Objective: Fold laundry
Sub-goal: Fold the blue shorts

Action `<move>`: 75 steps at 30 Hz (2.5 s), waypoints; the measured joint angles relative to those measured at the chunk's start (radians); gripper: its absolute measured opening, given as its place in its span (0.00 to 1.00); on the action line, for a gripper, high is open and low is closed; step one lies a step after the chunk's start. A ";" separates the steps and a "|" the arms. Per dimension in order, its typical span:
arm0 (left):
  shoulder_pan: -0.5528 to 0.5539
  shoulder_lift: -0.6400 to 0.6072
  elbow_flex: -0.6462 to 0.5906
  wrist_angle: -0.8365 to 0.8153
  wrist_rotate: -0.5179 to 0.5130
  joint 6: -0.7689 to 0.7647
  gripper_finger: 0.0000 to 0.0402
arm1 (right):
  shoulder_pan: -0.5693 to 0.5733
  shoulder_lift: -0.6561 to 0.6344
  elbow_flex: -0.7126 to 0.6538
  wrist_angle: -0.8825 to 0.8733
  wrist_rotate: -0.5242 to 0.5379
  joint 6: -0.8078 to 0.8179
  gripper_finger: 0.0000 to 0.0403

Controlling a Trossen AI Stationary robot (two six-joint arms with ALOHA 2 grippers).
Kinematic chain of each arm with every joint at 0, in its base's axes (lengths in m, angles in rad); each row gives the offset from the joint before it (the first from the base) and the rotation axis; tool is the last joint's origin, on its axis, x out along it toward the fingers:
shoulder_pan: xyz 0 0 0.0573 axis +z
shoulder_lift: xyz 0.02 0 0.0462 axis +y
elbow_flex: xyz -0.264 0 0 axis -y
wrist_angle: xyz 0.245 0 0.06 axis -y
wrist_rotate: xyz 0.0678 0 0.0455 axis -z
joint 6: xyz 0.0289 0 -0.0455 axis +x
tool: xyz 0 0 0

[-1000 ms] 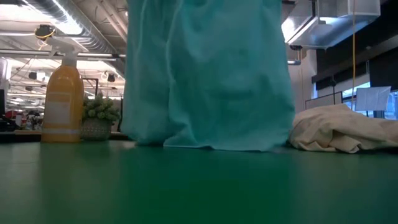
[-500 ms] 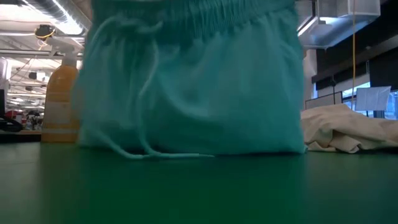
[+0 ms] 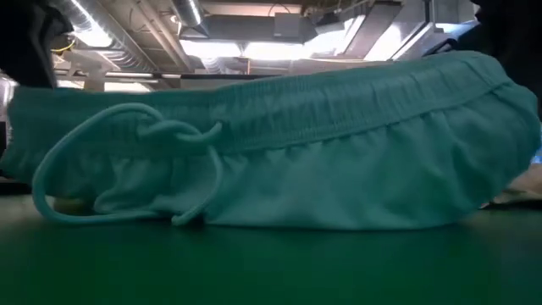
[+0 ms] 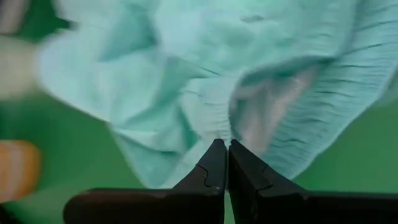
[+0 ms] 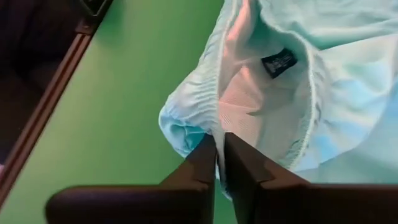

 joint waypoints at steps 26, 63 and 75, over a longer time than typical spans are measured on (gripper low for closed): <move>-0.008 0.005 0.000 0.127 0.381 0.071 0.00 | -0.050 0.009 0.000 -0.049 0.229 0.007 0.21; -0.116 0.004 -0.001 0.039 0.321 -0.106 0.00 | -0.336 0.101 0.000 -0.349 0.335 0.137 0.21; -0.090 0.004 -0.001 0.040 0.232 -0.079 0.00 | -0.205 0.059 0.001 0.190 0.146 0.007 0.21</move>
